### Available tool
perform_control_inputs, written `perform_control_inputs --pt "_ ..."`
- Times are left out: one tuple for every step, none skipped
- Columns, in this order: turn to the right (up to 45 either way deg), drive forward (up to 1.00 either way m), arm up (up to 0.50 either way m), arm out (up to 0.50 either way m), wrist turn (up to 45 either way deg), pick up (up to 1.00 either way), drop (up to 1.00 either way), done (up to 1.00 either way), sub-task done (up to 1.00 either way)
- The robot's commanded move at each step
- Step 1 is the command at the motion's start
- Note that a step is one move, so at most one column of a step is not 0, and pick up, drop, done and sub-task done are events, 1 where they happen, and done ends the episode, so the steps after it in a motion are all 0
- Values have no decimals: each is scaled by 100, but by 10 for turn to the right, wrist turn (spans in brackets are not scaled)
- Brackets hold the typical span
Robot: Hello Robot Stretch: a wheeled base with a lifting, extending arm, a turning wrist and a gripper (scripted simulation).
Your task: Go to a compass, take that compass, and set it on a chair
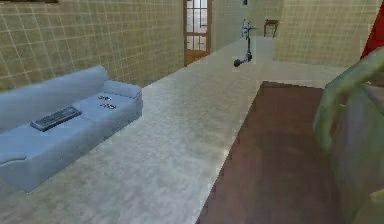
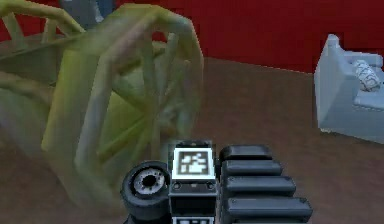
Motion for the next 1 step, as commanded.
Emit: perform_control_inputs --pt "0 100 0 0 0 0 0 0 0"
